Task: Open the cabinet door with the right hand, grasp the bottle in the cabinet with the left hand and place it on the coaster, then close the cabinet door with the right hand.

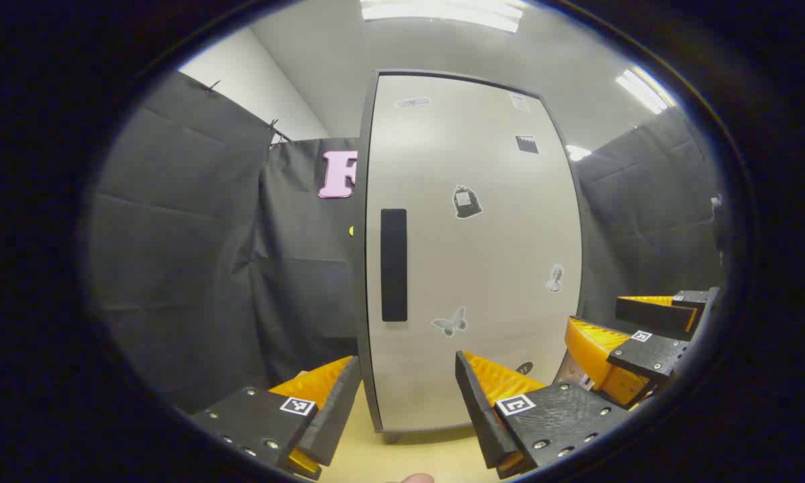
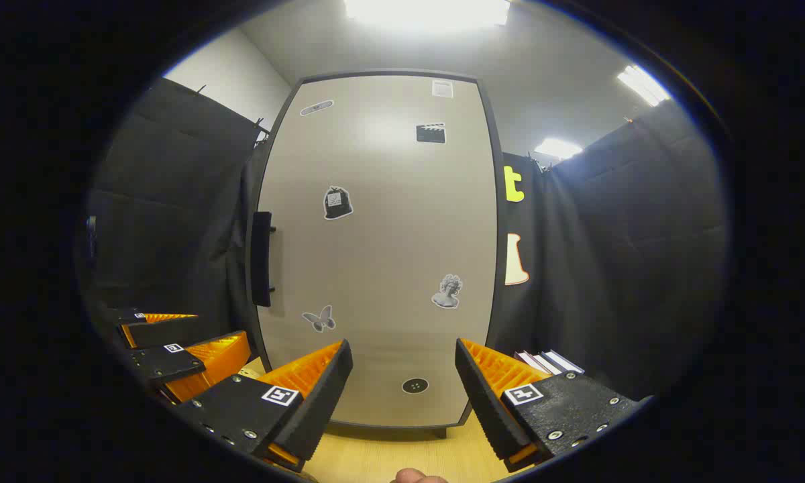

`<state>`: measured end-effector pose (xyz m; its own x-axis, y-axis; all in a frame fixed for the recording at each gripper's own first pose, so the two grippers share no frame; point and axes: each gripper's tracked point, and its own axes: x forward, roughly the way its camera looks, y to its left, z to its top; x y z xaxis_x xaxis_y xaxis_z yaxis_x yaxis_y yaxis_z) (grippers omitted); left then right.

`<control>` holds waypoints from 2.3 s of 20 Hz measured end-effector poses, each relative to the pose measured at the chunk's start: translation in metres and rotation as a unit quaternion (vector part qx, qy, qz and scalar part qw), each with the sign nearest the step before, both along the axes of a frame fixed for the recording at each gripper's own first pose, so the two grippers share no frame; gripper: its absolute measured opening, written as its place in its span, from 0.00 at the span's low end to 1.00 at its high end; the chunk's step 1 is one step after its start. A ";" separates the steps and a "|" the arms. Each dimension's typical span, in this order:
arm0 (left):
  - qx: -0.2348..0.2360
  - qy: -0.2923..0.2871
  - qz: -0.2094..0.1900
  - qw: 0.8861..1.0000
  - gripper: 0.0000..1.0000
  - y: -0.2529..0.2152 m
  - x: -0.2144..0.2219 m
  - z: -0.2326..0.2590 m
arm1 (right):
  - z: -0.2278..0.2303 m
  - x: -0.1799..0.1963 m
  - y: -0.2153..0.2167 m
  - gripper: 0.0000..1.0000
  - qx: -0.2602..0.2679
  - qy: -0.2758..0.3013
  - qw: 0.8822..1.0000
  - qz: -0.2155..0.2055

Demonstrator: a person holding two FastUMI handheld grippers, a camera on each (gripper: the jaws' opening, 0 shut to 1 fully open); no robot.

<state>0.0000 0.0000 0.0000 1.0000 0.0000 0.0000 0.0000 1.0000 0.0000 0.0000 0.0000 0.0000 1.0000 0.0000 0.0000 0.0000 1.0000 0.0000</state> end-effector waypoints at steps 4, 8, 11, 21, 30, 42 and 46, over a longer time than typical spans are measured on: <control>0.015 -0.004 -0.003 1.000 0.82 -0.002 -0.001 0.003 | -0.006 0.007 -0.001 0.95 -0.003 0.002 1.000 -0.002; 0.022 0.003 -0.008 1.000 0.82 -0.004 0.002 -0.001 | -0.018 0.011 -0.003 0.95 0.009 0.013 1.000 -0.007; 0.013 -0.002 -0.015 1.000 0.86 -0.005 0.000 0.000 | -0.016 0.011 -0.007 0.95 0.018 0.005 1.000 -0.015; 0.024 -0.005 -0.019 1.000 0.78 -0.013 -0.002 0.002 | -0.023 0.012 -0.009 0.95 0.009 0.016 1.000 -0.012; 0.018 -0.008 -0.014 1.000 0.78 -0.007 -0.012 0.005 | -0.025 0.008 -0.011 0.95 0.009 0.020 1.000 -0.012; 0.021 -0.015 -0.035 0.999 0.78 -0.011 0.000 0.003 | -0.028 0.011 -0.001 0.95 0.016 0.022 1.000 0.015; 0.003 -0.009 -0.025 1.000 0.82 -0.004 0.002 -0.002 | -0.035 0.019 0.003 0.95 -0.010 0.034 0.999 0.023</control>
